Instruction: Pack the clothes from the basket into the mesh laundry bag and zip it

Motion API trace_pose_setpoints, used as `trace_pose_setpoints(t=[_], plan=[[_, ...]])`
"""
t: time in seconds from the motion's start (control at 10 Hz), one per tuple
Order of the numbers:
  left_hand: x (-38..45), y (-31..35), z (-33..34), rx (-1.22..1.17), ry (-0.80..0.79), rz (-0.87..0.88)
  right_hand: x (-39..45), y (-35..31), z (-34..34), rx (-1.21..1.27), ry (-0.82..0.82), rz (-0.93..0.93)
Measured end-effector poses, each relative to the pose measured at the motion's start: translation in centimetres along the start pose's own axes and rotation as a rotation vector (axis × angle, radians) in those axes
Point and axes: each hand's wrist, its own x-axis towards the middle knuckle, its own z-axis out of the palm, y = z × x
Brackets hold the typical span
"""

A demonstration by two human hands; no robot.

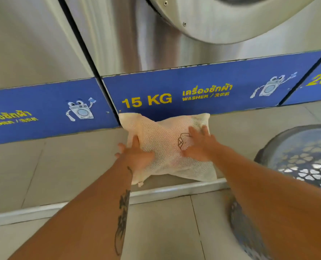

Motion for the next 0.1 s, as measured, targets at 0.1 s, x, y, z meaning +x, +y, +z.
trace_pose_setpoints(t=[0.1], plan=[[-4.46, 0.79, -3.77, 0.209, 0.087, 0.047, -3.94, -1.12, -4.34, 0.042, -0.052, -0.017]])
